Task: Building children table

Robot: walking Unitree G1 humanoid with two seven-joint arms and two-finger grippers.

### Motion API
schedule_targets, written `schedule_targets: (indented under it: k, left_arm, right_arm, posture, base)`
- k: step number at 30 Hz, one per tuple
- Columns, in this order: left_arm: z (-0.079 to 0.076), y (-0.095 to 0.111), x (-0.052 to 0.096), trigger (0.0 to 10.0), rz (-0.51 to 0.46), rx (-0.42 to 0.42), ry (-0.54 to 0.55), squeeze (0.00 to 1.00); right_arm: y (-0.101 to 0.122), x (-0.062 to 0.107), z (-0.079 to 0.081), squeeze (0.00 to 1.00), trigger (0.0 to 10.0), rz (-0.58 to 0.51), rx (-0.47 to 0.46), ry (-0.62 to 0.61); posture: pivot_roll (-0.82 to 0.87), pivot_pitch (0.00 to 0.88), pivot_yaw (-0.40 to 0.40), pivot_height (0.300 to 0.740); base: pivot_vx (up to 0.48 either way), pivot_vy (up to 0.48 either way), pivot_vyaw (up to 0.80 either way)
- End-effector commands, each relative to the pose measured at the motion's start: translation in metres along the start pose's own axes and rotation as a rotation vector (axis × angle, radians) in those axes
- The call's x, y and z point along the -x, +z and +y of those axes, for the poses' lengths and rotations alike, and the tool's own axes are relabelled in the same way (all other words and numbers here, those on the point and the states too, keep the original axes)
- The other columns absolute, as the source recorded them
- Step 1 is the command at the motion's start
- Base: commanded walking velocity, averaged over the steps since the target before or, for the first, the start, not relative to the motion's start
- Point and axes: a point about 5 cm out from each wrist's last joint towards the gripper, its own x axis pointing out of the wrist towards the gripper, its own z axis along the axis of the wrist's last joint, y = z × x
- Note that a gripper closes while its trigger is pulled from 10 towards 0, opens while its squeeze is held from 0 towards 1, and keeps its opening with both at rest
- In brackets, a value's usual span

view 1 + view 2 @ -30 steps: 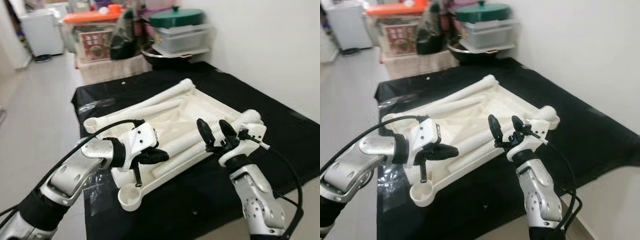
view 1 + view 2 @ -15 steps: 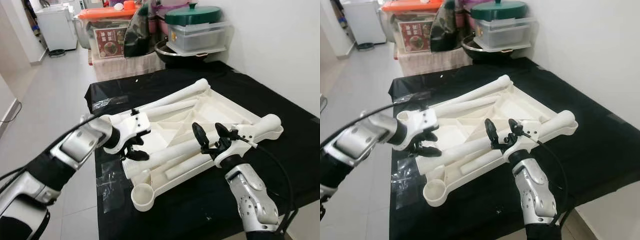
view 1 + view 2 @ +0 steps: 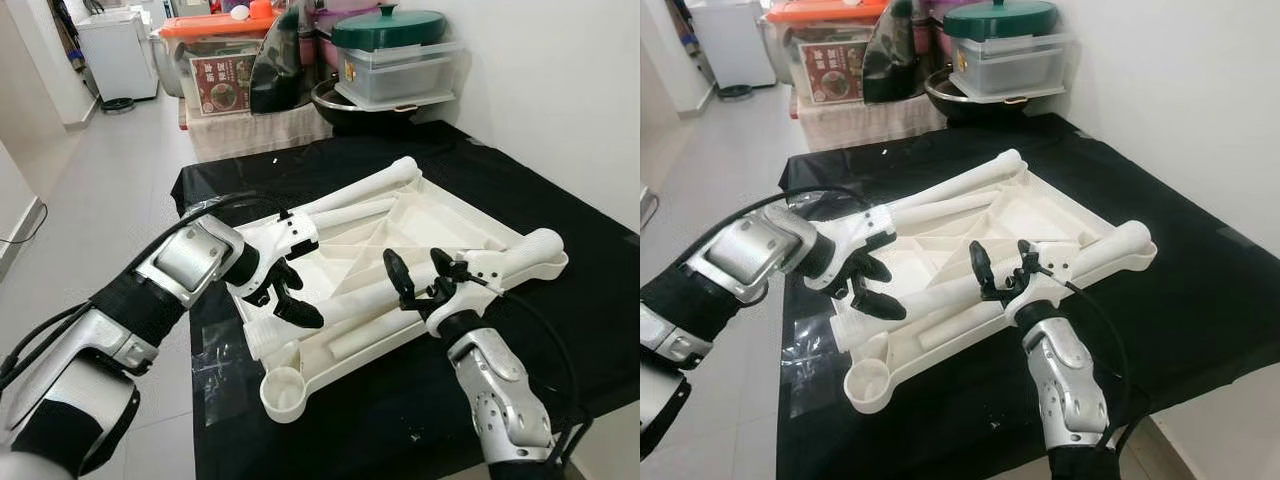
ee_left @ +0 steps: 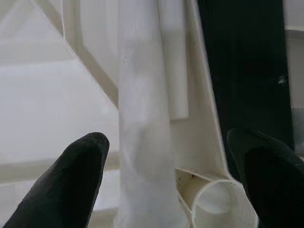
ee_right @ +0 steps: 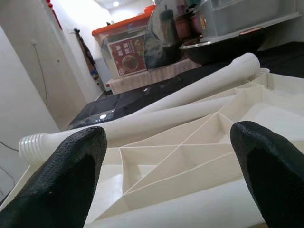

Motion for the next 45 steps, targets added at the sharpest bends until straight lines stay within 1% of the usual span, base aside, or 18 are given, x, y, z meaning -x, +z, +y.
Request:
schedule_targets:
  k: [1,7,8,9,11,19,20,23,29,32,35,37,38,39,41,42,44,45]
  left_arm:
    - [0.004,-0.002,-0.003,10.0,0.041,0.004,0.023,1.0]
    - [0.01,-0.008,-0.015,10.0,0.112,0.002,0.069,1.0]
    - [0.01,-0.009,-0.019,10.0,0.126,-0.002,0.063,0.11]
    - [0.008,-0.009,-0.024,10.0,0.129,0.001,0.058,0.0]
    - [0.006,-0.008,-0.031,10.0,0.138,0.001,0.046,0.0]
    - [0.001,-0.011,-0.043,10.0,0.176,-0.03,0.006,0.0]
    - [0.001,-0.012,-0.045,0.0,0.183,-0.043,0.014,0.0]
    - [0.003,-0.015,-0.046,0.0,0.218,-0.095,0.041,0.0]
    - [0.01,-0.016,-0.046,0.0,0.25,-0.146,0.106,0.0]
    - [0.011,-0.014,-0.045,0.0,0.231,-0.144,0.124,0.0]
    - [0.014,-0.005,-0.042,0.0,0.132,-0.129,0.164,0.0]
    - [0.014,-0.005,-0.042,0.0,0.132,-0.129,0.164,0.0]
    - [0.017,-0.001,-0.039,0.0,0.087,-0.107,0.183,0.0]
    - [0.017,-0.001,-0.039,0.0,0.087,-0.107,0.183,0.0]
    - [0.026,0.015,-0.023,0.0,-0.098,-0.08,0.249,0.0]
    - [0.026,0.015,-0.023,0.0,-0.098,-0.08,0.249,0.0]
    - [0.038,0.033,0.005,0.0,-0.366,-0.02,0.344,0.0]
    - [0.038,0.033,0.005,0.0,-0.366,-0.02,0.344,0.0]
  right_arm:
    - [-0.003,0.0,0.002,0.0,10.0,0.006,0.005,0.001]
    - [-0.005,0.002,0.001,0.0,10.0,0.007,0.008,-0.008]
    - [-0.005,0.003,0.001,0.0,10.0,0.007,0.008,-0.01]
    - [-0.005,0.003,0.001,0.0,10.0,0.007,0.011,-0.012]
    - [-0.005,0.004,0.001,0.0,10.0,0.006,0.012,-0.014]
    - [-0.004,0.004,0.0,0.0,10.0,0.001,0.013,-0.022]
    - [-0.004,0.004,-0.001,0.0,10.0,0.0,0.012,-0.023]
    - [-0.004,0.004,-0.001,0.0,10.0,-0.001,0.012,-0.026]
    - [-0.004,0.004,-0.001,0.0,10.0,-0.002,0.012,-0.027]
    - [-0.003,0.004,-0.001,0.0,10.0,-0.003,0.013,-0.027]
    - [-0.003,0.004,0.0,0.0,10.0,-0.006,0.014,-0.027]
    - [-0.003,0.004,0.0,0.0,10.0,-0.006,0.014,-0.027]
    - [-0.002,0.004,-0.001,0.0,10.0,-0.008,0.015,-0.027]
    - [-0.002,0.004,-0.001,0.0,10.0,-0.008,0.015,-0.027]
    - [0.0,0.005,-0.002,0.0,10.0,-0.017,0.003,-0.037]
    - [0.0,0.005,-0.002,0.0,10.0,-0.017,0.003,-0.037]
    - [0.004,0.005,-0.006,0.0,10.0,-0.036,-0.035,-0.049]
    - [0.004,0.005,-0.006,0.0,10.0,-0.036,-0.035,-0.049]
  posture:
    - [0.03,0.0,0.045,0.74]
    - [0.02,0.0,0.054,0.74]
    - [0.02,0.0,0.06,0.74]
    - [0.01,0.0,0.061,0.74]
    - [0.01,0.0,0.065,0.74]
    - [0.01,0.0,0.07,0.74]
    - [0.01,0.0,0.071,0.74]
    - [0.0,0.0,0.071,0.74]
    - [0.0,0.0,0.071,0.74]
    - [0.0,0.0,0.071,0.74]
    - [0.0,0.0,0.074,0.74]
    - [0.0,0.0,0.074,0.74]
    - [0.0,0.0,0.074,0.74]
    - [0.0,0.0,0.074,0.74]
    - [0.0,0.0,0.07,0.74]
    - [0.0,0.0,0.07,0.74]
    - [0.0,0.0,0.061,0.74]
    - [0.0,0.0,0.061,0.74]
  base:
    - [0.0,0.0,0.0]
    - [0.0,0.0,0.0]
    - [0.0,0.0,0.0]
    - [0.0,0.0,0.0]
    - [0.0,0.0,0.0]
    - [0.0,0.0,0.0]
    - [0.0,0.0,0.0]
    - [0.0,0.0,0.0]
    - [0.0,0.0,0.0]
    - [0.0,0.0,0.0]
    - [0.0,0.0,0.0]
    - [0.0,0.0,0.0]
    - [0.0,0.0,0.0]
    - [0.0,0.0,0.0]
    - [0.0,0.0,0.0]
    - [0.0,0.0,0.0]
    - [0.0,0.0,0.0]
    - [0.0,0.0,0.0]
